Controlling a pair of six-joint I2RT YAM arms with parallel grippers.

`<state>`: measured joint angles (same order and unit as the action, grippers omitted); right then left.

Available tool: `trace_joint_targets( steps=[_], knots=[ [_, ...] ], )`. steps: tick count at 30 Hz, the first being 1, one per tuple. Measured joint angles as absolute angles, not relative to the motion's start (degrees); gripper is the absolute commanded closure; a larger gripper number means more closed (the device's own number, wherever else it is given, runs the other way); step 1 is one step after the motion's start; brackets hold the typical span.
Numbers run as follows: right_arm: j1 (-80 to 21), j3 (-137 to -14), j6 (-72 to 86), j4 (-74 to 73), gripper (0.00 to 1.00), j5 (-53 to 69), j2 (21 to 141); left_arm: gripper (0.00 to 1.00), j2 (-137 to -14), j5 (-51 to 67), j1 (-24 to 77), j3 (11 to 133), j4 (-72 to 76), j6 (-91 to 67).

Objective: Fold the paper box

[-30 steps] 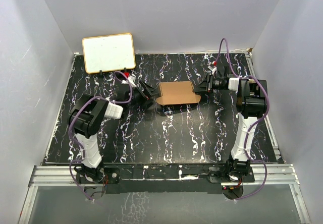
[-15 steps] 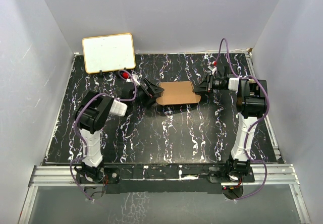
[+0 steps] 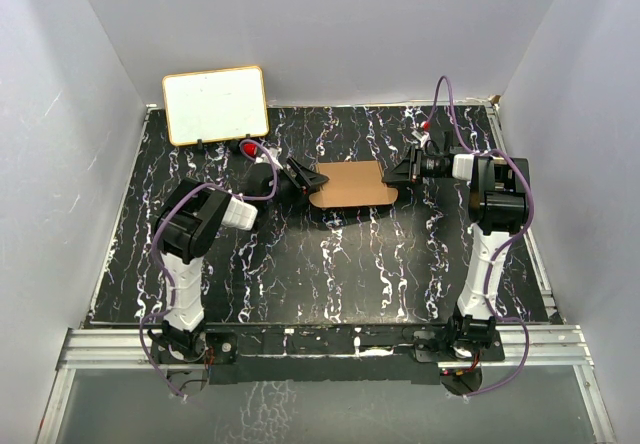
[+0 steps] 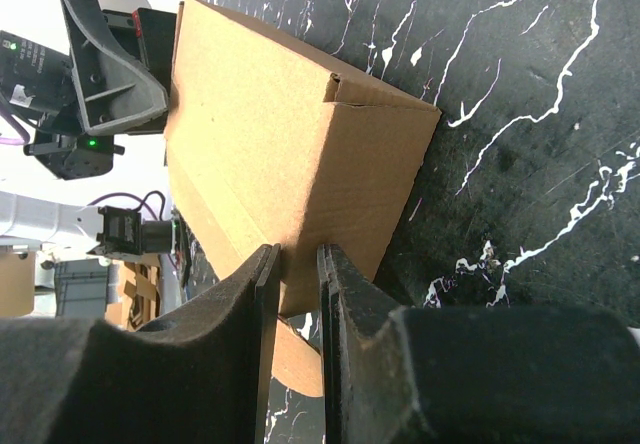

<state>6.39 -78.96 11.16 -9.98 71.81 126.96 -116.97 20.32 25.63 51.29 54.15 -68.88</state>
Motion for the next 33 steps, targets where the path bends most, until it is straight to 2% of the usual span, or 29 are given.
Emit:
trace_joint_targets(
  steps=[4, 8, 15, 22, 28, 31, 33],
  knots=[
    [6.44, -78.96, 11.18, -9.98, 0.73, 71.83, 126.96, 0.52, -116.97, 20.05, 25.69, 51.29, 54.37, -69.63],
    [6.48, -78.96, 11.09, -9.98, 0.7, 71.75, 126.96, 0.6, -116.97, 19.81, 25.69, 51.29, 54.46, -70.11],
    [6.5, -78.98, 10.11, -10.2, 0.54, 70.57, 126.96, 0.61, -116.97, 19.49, 25.74, 51.29, 54.46, -70.32],
    [7.44, -80.16, 4.36, -15.16, 0.47, 67.96, 125.19, 0.62, -116.42, 18.72, 25.74, 50.85, 54.39, -70.72],
    [8.95, -80.53, -4.08, -20.88, 0.42, 66.02, 116.9, 0.67, -114.63, 18.44, 25.5, 50.0, 54.26, -72.53],
    [8.97, -80.93, -9.54, -23.07, 0.29, 65.71, 111.68, 0.69, -113.89, 18.61, 25.06, 49.65, 53.95, -74.13],
    [8.58, -80.77, -13.34, -23.92, 0.12, 65.67, 108.31, 0.69, -113.14, 18.68, 24.8, 49.58, 52.9, -75.22]
  ],
)
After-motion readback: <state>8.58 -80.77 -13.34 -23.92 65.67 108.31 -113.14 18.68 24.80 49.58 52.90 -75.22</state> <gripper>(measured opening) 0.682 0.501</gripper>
